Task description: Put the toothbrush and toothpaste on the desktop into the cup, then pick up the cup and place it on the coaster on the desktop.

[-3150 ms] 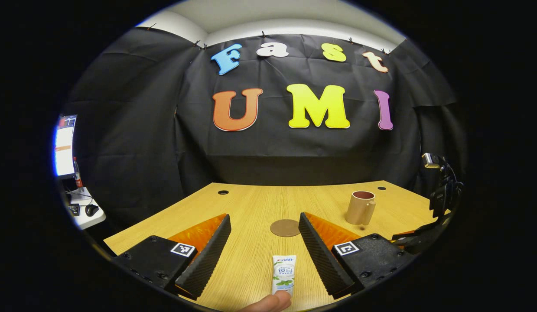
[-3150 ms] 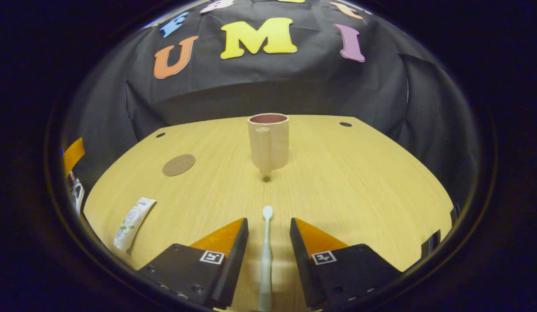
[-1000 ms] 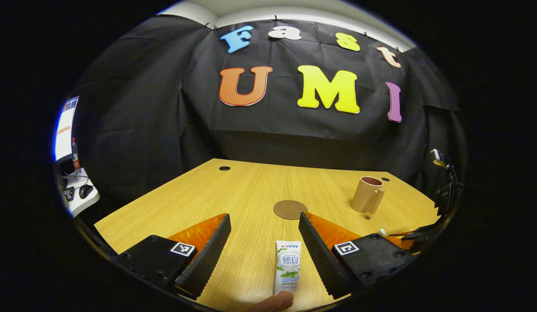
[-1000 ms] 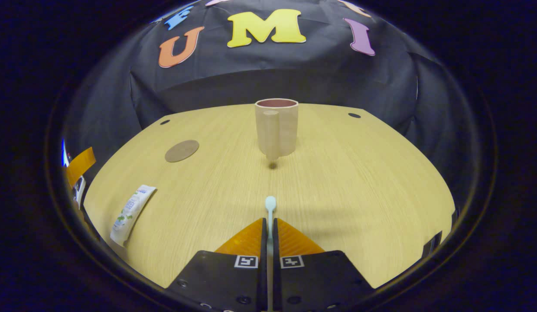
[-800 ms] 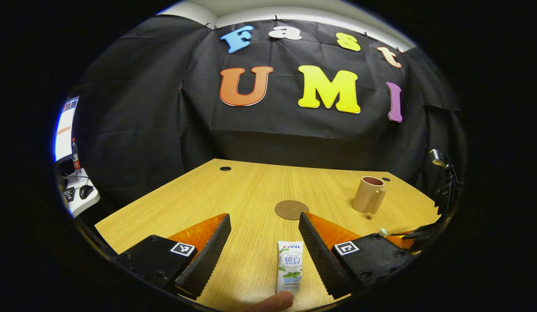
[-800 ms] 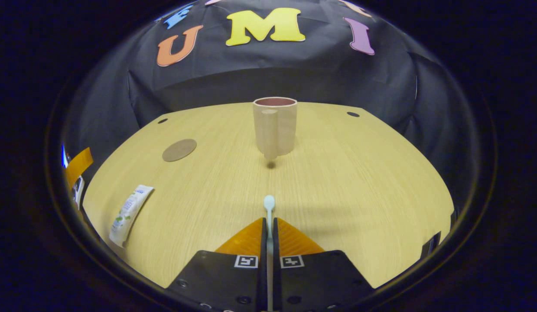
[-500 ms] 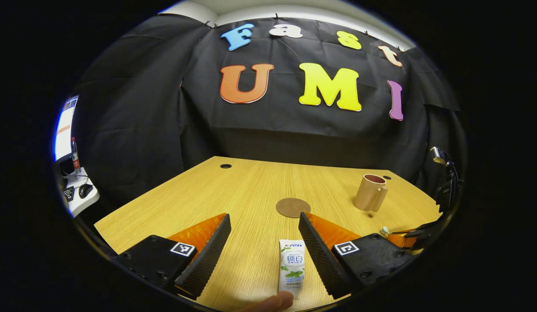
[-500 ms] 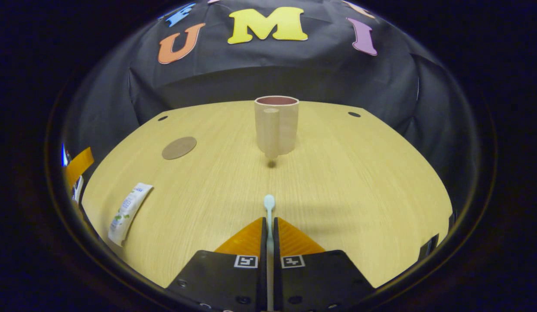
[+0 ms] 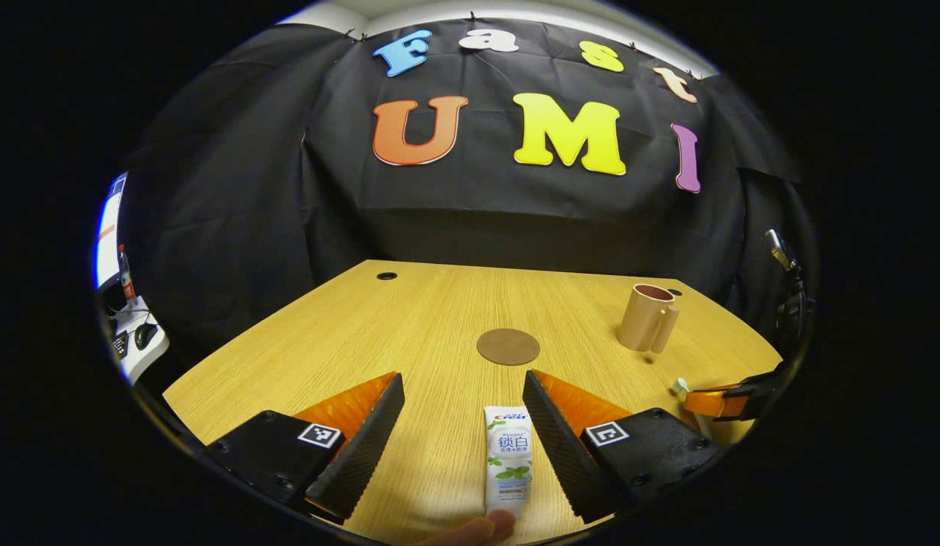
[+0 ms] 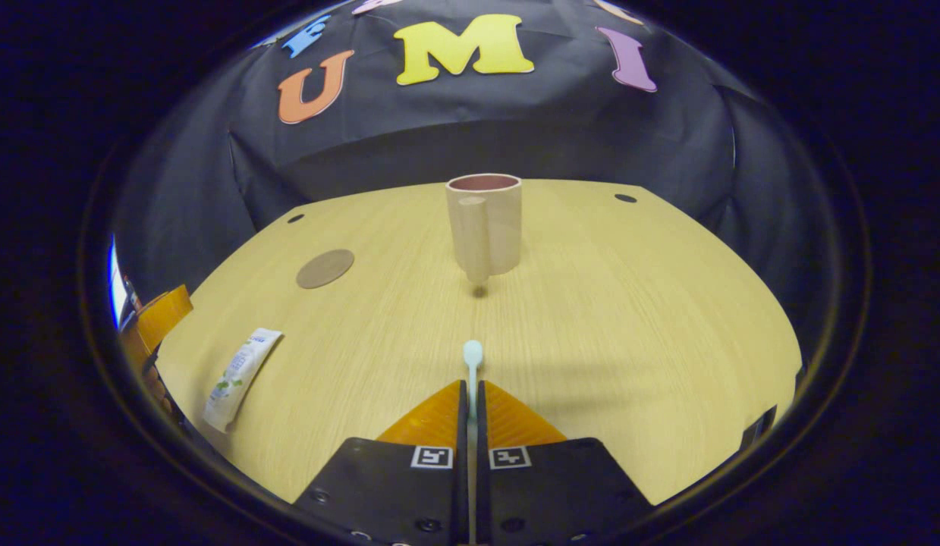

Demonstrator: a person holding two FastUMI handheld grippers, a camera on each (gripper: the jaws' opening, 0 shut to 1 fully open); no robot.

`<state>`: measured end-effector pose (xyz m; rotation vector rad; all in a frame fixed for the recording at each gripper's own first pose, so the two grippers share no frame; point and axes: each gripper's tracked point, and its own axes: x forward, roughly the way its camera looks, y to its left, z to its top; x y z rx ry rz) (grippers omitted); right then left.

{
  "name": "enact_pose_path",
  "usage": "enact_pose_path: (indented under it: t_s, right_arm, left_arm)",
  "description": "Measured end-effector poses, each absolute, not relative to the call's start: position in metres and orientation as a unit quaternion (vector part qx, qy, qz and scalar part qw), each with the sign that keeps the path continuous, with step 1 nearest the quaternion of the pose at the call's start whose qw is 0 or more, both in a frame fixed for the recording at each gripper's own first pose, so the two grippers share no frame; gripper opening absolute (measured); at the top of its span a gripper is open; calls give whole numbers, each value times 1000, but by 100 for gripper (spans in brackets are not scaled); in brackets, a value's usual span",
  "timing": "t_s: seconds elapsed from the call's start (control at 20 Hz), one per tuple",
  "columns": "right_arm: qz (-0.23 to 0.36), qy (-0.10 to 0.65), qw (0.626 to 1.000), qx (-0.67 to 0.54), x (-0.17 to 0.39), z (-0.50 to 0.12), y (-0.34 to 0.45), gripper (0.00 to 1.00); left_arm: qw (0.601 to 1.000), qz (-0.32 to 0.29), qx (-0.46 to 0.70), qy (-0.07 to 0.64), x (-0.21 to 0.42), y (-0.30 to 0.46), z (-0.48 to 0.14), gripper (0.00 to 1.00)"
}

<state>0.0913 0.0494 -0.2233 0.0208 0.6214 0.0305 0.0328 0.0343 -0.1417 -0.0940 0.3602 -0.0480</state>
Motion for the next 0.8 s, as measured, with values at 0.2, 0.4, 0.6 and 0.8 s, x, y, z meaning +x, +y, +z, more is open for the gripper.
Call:
enact_pose_path:
  t_s: [0.2, 0.4, 0.6, 0.8]
  right_arm:
    - [17, 280, 960, 14, 85, -204, 46, 2]
    - [27, 249, 968, 20, 72, -180, 47, 2]
    - [37, 217, 975, 22, 60, -151, 48, 2]
    - [42, 175, 984, 12, 49, -121, 45, 2]
  left_arm:
    - [979, -35, -37, 198, 31, 22, -157, 100]
    - [973, -44, -18, 227, 30, 10, -175, 100]
    - [970, -42, -3, 239, 32, 4, -183, 100]
    - [965, -35, -8, 259, 34, 3, -195, 100]
